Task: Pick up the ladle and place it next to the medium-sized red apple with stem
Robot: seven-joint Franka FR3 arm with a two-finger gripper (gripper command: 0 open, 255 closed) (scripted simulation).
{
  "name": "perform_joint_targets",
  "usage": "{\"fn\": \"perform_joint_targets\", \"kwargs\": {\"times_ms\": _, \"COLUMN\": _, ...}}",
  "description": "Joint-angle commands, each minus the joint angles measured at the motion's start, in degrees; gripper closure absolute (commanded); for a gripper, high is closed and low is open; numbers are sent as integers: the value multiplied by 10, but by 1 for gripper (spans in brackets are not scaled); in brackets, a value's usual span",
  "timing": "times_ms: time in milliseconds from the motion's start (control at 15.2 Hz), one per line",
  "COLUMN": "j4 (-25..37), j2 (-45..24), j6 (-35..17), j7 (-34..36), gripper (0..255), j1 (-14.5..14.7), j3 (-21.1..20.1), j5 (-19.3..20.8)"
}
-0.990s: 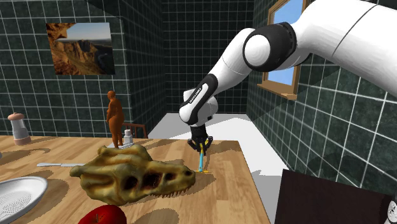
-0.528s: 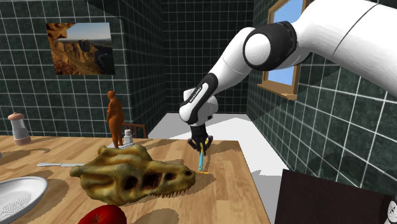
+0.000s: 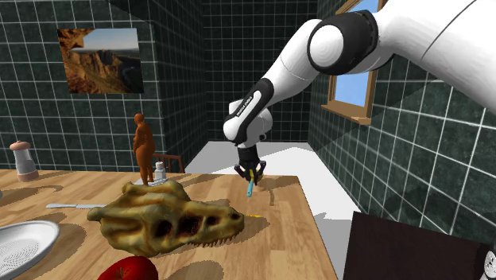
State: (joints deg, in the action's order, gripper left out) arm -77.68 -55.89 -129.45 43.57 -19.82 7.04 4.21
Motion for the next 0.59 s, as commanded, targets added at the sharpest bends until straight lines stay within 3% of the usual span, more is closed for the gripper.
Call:
{"fn": "perform_joint_targets", "kwargs": {"times_ms": 0, "j4": -6, "j2": 13, "j6": 7, "j7": -1, "gripper": 255, "j1": 1, "j3": 0, "j5": 0}}
{"fn": "perform_joint_targets", "kwargs": {"times_ms": 528, "j4": -21, "j2": 59, "j6": 37, "j7": -6, "gripper": 255, "j1": 3, "j3": 2, "j5": 2}}
